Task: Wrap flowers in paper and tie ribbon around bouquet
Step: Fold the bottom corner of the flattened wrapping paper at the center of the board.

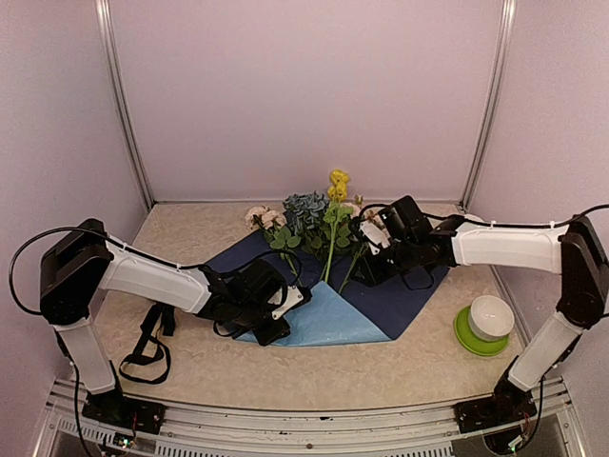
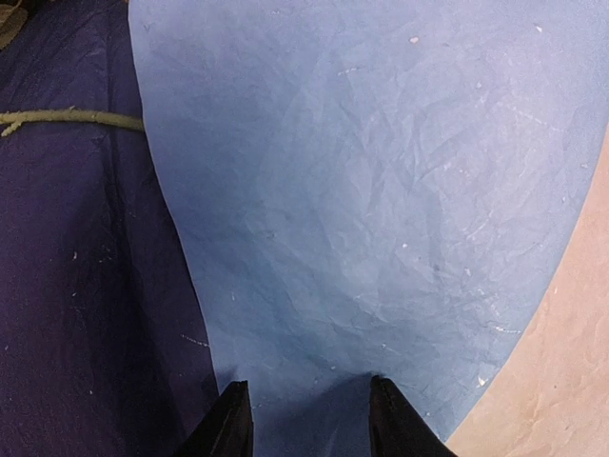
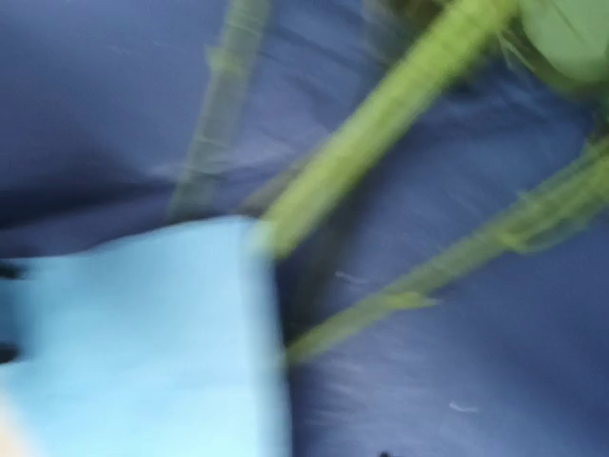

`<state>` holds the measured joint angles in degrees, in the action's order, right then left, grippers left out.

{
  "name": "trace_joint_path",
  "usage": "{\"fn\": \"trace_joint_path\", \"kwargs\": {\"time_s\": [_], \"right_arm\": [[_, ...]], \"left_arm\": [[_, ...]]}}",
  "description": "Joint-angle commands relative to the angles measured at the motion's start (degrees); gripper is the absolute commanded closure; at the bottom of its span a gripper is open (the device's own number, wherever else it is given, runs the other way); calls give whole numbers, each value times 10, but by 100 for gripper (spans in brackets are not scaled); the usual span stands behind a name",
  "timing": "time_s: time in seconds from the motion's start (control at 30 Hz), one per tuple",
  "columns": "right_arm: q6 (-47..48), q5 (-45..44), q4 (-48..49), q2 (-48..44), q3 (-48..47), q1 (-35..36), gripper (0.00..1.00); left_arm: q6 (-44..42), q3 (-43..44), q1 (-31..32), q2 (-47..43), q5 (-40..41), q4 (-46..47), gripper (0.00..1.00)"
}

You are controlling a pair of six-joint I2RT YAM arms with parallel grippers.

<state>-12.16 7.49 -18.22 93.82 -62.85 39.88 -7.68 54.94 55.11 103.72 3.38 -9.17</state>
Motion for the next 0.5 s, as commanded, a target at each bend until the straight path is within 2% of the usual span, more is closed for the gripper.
{"fn": "trace_joint_path", "kwargs": {"time_s": [0.0,0.07,0.1,0.23,0.33,0.47], "right_arm": [[-7,146,83,-47,70,57,70],[-56,280,167,-25,118,60,76],[-80,306,189,-6,126,59,81],[-108,288,222,41,149,55,89],[-127,271,242,54,179,38,93],[-155,229,219,50,224,8,92]], "left_arm": [[12,-3,3,22,16,-71,59],[16,-1,3,20,9,-77,59],[18,0,3,19,3,-80,59],[27,5,3,21,-14,-104,58],[27,8,2,22,-32,-126,58],[34,17,-4,22,-30,-165,58]]}}
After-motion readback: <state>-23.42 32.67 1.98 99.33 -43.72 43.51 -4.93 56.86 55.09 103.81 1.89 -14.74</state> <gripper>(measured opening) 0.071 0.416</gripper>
